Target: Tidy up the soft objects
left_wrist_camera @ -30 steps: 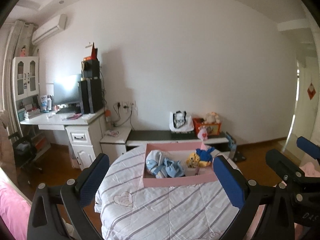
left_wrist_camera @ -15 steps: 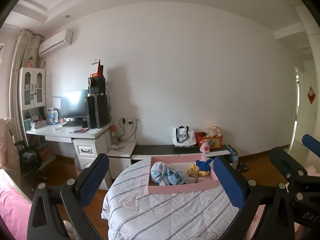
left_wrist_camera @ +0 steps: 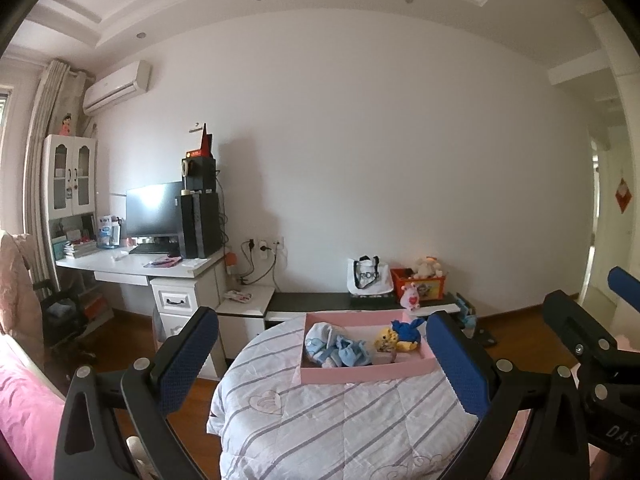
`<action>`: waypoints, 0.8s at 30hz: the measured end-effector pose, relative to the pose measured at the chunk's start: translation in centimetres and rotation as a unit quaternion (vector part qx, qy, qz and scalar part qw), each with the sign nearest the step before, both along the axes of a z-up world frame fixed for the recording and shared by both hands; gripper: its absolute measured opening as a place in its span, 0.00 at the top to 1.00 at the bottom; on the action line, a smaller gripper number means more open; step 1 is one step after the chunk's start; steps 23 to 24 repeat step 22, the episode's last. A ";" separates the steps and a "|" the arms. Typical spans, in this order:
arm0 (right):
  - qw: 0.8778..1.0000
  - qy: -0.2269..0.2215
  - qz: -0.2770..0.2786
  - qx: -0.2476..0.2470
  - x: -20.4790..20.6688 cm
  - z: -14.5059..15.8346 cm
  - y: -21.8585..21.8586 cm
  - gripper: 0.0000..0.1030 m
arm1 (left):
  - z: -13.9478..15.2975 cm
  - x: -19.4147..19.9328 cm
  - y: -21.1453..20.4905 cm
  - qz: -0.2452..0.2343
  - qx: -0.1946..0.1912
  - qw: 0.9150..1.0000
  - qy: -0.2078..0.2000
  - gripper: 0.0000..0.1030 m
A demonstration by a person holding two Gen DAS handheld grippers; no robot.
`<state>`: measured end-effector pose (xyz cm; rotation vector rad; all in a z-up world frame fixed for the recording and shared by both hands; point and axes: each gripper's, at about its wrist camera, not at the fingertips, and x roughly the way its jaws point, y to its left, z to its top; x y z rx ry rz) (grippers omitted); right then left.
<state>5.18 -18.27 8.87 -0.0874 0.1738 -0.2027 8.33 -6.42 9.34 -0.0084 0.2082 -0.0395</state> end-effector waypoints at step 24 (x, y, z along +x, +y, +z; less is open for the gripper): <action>1.000 -0.008 0.001 -0.003 -0.8 0.2 0.4 0.00 | 0.0 -0.5 -0.3 0.006 0.004 1.000 -0.010 0.00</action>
